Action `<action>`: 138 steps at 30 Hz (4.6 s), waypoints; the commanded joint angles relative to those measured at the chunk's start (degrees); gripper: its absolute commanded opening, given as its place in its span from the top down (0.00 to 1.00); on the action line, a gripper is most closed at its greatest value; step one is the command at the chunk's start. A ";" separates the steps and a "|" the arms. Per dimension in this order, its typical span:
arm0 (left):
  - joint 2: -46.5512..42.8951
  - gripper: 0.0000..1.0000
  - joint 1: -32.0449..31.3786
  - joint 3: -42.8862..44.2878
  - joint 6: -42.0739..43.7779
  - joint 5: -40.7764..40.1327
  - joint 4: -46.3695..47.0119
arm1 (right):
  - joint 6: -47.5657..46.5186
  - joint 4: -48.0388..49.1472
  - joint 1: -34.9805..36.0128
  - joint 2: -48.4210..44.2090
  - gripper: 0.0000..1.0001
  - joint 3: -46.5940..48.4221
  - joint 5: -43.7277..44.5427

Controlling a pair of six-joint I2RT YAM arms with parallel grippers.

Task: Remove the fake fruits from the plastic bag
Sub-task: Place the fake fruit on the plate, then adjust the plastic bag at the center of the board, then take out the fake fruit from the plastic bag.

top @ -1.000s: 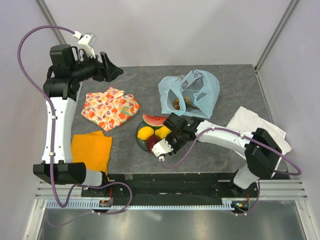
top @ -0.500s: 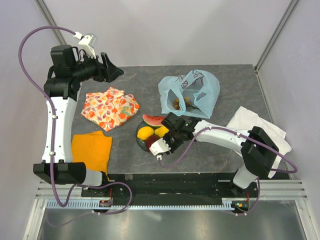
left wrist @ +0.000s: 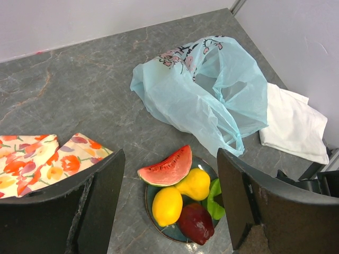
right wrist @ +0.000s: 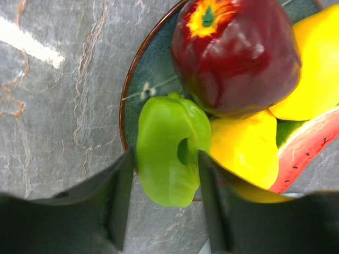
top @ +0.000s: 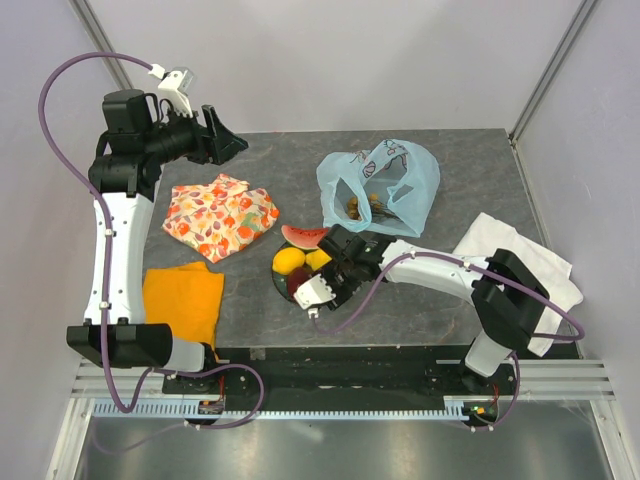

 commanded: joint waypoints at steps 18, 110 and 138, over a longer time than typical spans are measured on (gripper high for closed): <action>3.43 0.24 -13.37 -1.29 3.91 -2.86 -0.34 | 20.91 -11.10 -12.78 -19.63 0.02 10.45 6.85; 5.89 0.98 -39.33 -6.05 11.57 -0.34 13.37 | 41.18 -42.63 -48.59 -13.73 0.38 17.84 16.67; 11.95 0.98 -31.26 -10.00 -9.34 -13.17 16.44 | 43.52 -5.56 -31.19 9.19 0.47 27.51 -14.28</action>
